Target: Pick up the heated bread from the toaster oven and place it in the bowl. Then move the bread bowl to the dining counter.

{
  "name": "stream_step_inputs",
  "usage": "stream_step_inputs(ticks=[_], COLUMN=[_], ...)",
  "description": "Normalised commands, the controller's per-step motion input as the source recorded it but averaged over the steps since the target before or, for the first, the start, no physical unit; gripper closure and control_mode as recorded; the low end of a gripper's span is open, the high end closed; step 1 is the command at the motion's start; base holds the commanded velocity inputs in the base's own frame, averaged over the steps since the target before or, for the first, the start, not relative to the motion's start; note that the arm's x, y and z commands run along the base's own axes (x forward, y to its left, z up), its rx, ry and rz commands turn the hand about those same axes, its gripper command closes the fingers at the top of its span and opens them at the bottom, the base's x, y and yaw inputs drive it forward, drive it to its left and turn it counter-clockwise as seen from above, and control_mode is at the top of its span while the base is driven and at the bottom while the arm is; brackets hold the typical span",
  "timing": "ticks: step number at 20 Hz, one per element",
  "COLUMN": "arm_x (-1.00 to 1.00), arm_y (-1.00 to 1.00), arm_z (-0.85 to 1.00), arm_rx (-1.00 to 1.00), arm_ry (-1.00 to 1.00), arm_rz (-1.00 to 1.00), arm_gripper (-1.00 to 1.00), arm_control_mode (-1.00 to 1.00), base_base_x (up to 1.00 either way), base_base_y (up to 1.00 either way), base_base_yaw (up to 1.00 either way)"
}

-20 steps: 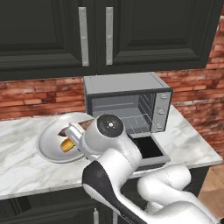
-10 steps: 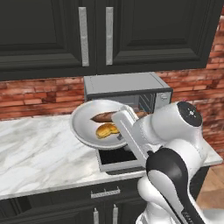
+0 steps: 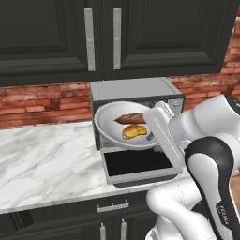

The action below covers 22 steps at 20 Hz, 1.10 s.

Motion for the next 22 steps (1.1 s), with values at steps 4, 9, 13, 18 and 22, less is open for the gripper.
stream_step_inputs(ticks=[4,9,13,18,22], arm_x=[0.0,0.0,0.0,0.0,0.0], arm_y=[0.0,0.0,0.0,0.0,0.0], arm_z=[0.0,0.0,0.0,0.0,0.0], arm_rx=[0.0,0.0,0.0,0.0,0.0], arm_ry=[0.0,0.0,0.0,0.0,0.0], arm_rz=[0.0,0.0,0.0,0.0,0.0], arm_gripper=[1.0,1.0,1.0,1.0,1.0], arm_control_mode=[1.0,1.0,1.0,1.0,1.0], base_base_x=[-0.33,-0.73,-0.2,-0.01,0.0], base_base_y=[0.0,0.08,0.03,0.0,0.0], base_base_yaw=[0.15,0.86,1.0,1.0,1.0])
